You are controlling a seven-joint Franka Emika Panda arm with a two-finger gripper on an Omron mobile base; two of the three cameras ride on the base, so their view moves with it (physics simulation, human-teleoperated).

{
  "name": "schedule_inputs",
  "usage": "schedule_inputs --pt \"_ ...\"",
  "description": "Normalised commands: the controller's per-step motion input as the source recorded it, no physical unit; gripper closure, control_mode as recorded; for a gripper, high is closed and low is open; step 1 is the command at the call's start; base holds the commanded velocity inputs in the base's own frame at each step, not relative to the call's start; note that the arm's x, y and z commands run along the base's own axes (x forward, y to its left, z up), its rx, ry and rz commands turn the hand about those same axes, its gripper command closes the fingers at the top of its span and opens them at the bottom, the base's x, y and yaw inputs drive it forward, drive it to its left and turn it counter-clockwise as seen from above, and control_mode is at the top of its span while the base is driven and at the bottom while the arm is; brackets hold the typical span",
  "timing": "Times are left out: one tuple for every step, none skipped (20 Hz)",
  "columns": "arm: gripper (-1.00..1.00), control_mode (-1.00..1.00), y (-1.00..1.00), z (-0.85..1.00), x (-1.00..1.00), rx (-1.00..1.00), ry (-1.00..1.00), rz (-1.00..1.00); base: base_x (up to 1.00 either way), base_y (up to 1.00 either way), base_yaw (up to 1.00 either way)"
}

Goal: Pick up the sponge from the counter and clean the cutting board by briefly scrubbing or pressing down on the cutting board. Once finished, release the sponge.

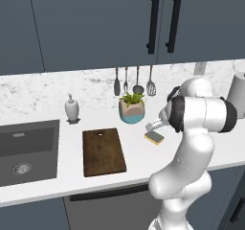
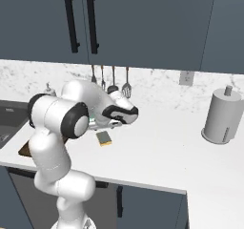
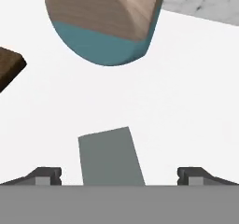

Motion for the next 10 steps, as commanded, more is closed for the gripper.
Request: schedule_inputs --pt "-1.00 -1.00 0.10 1.00 -0.56 0.00 -0.03 0.00 0.00 0.00 0.00" --pt "-1.00 -1.00 0.15 1.00 -0.62 0.00 -0.03 0.00 0.00 0.00 0.00" --pt "-1.00 -1.00 0.16 1.00 -0.59 0.00 -0.05 0.00 0.00 0.00 0.00" --pt "-1.00 -1.00 0.19 1.00 -0.55 0.00 -0.07 0.00 0.00 0.00 0.00" --pt "-1.00 -1.00 0.24 1.00 -0.56 -0.02 -0.09 0.00 0.00 0.00 0.00" --pt "-1.00 -1.00 0.28 1.00 -0.66 -0.02 -0.09 0.00 0.00 0.00 0.00" --pt "-1.00 -1.00 0.31 1.00 -0.75 0.00 -0.07 0.00 0.00 0.00 0.00" --pt "-1.00 -1.00 0.31 1.00 -0.73 0.00 -0.04 0.00 0.00 0.00 0.00" --pt "-1.00 -1.00 0.22 1.00 -0.66 0.00 -0.01 0.00 0.00 0.00 0.00" --pt "-1.00 -1.00 0.16 1.00 -0.47 0.00 0.00 0.00 0.00 0.00 0.00"
